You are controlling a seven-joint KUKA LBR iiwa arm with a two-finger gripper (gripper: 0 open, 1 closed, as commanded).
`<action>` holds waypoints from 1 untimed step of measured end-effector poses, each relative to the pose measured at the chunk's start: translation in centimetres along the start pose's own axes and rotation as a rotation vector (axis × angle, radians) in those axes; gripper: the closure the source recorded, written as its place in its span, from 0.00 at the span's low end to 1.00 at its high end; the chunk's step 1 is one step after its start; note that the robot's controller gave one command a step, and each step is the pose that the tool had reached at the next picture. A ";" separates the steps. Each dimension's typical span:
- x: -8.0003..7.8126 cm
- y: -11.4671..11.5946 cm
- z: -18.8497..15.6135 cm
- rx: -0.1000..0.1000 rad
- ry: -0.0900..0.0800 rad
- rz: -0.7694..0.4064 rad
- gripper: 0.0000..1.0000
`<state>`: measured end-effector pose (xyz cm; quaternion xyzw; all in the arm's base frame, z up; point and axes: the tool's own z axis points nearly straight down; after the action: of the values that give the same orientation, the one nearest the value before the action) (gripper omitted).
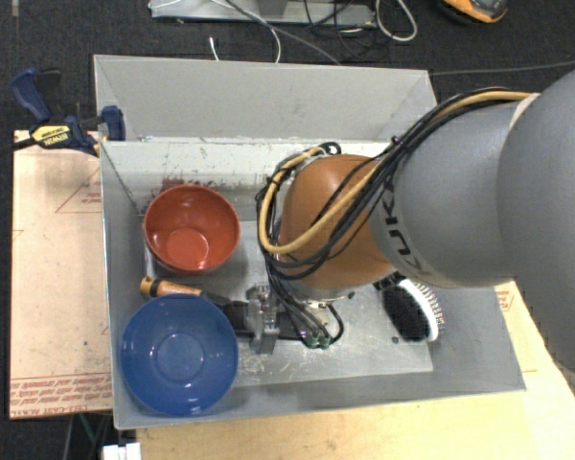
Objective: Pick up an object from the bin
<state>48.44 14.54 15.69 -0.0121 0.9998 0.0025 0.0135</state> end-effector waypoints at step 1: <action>-3.1 1.0 -10.6 0.002 0.013 -0.020 1.00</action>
Offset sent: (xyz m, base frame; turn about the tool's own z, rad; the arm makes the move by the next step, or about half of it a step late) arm 0.0060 0.0044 0.0615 0.0007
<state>51.19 15.56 26.41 -0.0220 0.9997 0.0013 0.0072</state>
